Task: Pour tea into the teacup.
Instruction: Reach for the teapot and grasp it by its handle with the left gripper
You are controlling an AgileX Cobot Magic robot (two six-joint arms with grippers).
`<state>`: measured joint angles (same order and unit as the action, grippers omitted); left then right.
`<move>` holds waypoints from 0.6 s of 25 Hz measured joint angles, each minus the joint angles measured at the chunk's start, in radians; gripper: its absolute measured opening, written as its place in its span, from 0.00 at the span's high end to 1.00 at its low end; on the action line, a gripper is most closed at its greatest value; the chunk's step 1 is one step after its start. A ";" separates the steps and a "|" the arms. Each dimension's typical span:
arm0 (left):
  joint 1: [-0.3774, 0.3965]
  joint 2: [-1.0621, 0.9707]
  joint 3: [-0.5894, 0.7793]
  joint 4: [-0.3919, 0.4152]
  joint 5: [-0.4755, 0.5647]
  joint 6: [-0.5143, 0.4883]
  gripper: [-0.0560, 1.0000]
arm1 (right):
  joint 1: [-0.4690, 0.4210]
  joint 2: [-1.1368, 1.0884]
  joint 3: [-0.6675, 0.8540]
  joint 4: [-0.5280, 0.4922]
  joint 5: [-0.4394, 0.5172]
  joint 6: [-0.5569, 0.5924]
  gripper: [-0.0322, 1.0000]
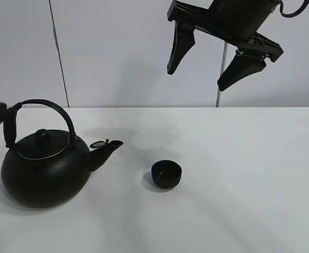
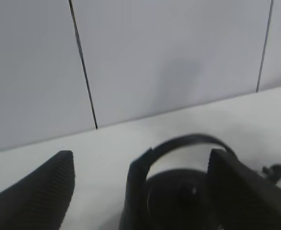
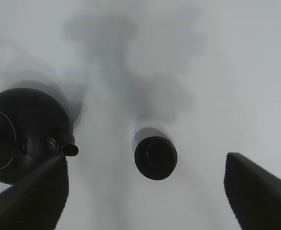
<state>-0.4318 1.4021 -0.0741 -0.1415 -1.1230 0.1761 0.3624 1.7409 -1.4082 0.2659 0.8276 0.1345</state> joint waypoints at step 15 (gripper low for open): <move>0.000 0.226 -0.088 -0.045 -0.014 0.017 0.44 | 0.000 0.000 0.000 0.000 0.015 -0.001 0.38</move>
<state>-0.4318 1.6278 -0.1622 -0.1864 -1.1367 0.1935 0.3624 1.7409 -1.4082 0.2659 0.8427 0.1337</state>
